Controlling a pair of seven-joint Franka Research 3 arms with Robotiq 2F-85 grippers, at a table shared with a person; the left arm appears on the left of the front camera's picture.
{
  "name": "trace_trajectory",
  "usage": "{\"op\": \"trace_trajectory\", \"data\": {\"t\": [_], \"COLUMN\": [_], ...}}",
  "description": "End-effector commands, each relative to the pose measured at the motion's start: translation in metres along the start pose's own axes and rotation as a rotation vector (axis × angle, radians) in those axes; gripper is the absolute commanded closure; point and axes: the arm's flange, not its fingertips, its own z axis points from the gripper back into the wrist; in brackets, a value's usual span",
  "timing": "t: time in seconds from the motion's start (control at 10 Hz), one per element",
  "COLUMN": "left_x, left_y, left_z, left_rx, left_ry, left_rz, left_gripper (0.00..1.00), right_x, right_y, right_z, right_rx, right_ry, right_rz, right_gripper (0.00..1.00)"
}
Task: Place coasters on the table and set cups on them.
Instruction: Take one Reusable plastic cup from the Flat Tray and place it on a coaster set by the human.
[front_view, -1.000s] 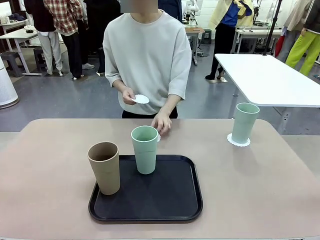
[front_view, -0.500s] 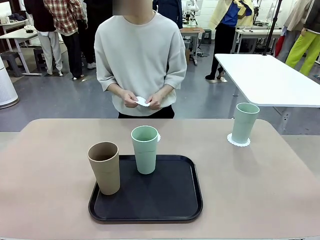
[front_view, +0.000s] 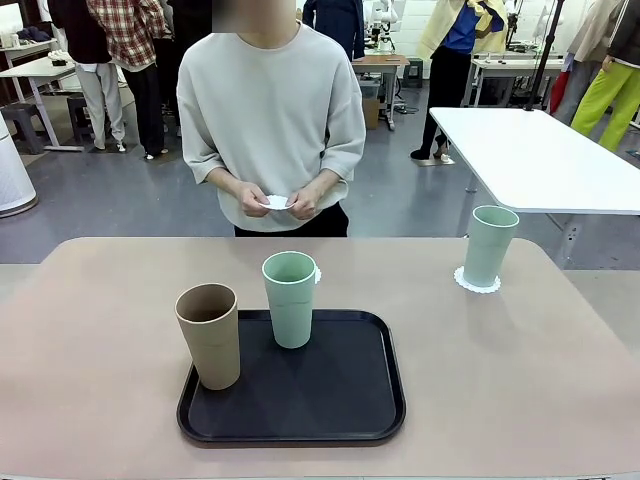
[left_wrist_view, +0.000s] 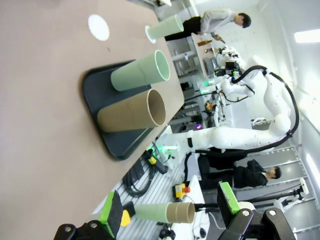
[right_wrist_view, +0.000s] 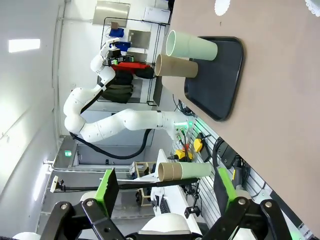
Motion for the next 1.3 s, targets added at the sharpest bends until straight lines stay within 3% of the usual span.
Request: {"op": "trace_trajectory", "data": {"t": [0.0,1.2], "left_x": [-0.0010,-0.0010], "left_y": [-0.0013,-0.0013], "left_z": [0.0016,0.0016], "left_rx": [-0.012,-0.012], "left_ry": [-0.005,-0.005], "left_rz": [-0.007,-0.007], "left_gripper": [0.00,0.00], "right_x": [0.0022,0.0022], "right_y": [0.0009,0.0009], "right_z": [0.0007,0.0007], "right_rx": [0.012,0.012], "right_ry": [-0.022,-0.022], "right_rz": [0.002,0.002], "right_gripper": [0.00,0.00]}}
